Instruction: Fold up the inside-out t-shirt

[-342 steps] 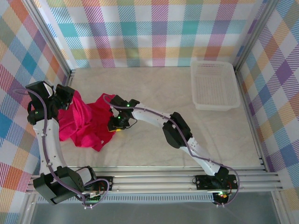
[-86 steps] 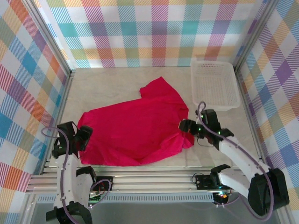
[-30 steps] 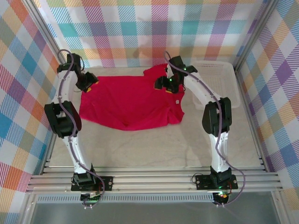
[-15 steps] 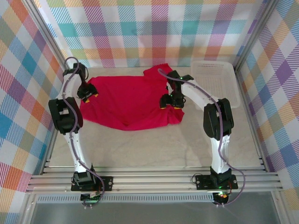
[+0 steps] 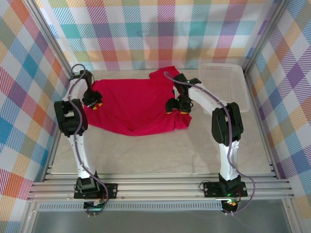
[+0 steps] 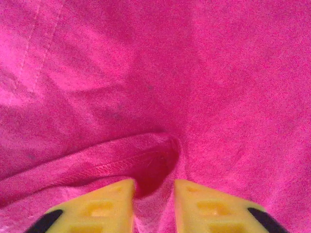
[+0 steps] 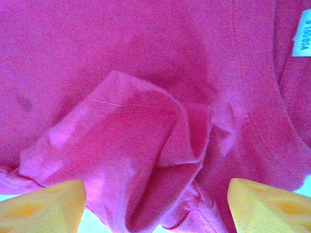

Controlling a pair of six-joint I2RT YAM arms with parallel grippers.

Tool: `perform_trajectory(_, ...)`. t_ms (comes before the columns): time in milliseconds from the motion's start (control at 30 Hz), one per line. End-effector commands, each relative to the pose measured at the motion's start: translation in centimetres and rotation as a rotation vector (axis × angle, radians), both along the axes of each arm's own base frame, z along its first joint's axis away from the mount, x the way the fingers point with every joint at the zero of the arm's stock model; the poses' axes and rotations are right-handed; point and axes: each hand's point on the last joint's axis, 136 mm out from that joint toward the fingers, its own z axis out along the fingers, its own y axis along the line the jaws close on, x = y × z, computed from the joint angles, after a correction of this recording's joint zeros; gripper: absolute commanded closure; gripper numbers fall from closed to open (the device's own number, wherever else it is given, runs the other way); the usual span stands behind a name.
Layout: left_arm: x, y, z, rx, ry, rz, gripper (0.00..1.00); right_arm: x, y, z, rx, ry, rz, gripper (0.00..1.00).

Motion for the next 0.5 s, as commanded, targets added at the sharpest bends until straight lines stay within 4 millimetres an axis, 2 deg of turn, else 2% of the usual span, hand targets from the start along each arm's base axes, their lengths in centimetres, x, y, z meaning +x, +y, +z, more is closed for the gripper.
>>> perform_trajectory(0,0.1,0.1,0.2,0.006,-0.007,-0.011,0.98,-0.4,0.9,0.1,0.049,0.011,0.014,0.26)
perform_trajectory(100,-0.1,0.3,1.0,0.009,-0.019,-0.007,1.00,-0.6,1.0,-0.3,0.056,0.019,0.013,0.32)
perform_trajectory(200,-0.5,0.4,2.3,0.013,-0.040,-0.004,1.00,-0.6,0.8,-0.6,0.050,0.014,0.014,0.43)
perform_trajectory(267,-0.7,0.4,3.4,0.019,-0.058,-0.004,1.00,-0.5,0.8,-1.0,0.046,0.011,0.016,0.56)
perform_trajectory(400,-2.0,0.4,6.0,0.032,-0.100,-0.001,1.00,-0.4,0.5,-1.0,0.027,0.006,0.014,0.98)
perform_trajectory(467,-2.9,0.3,7.3,0.040,-0.122,0.002,1.00,-0.7,0.2,-0.1,0.023,-0.008,0.013,1.00)
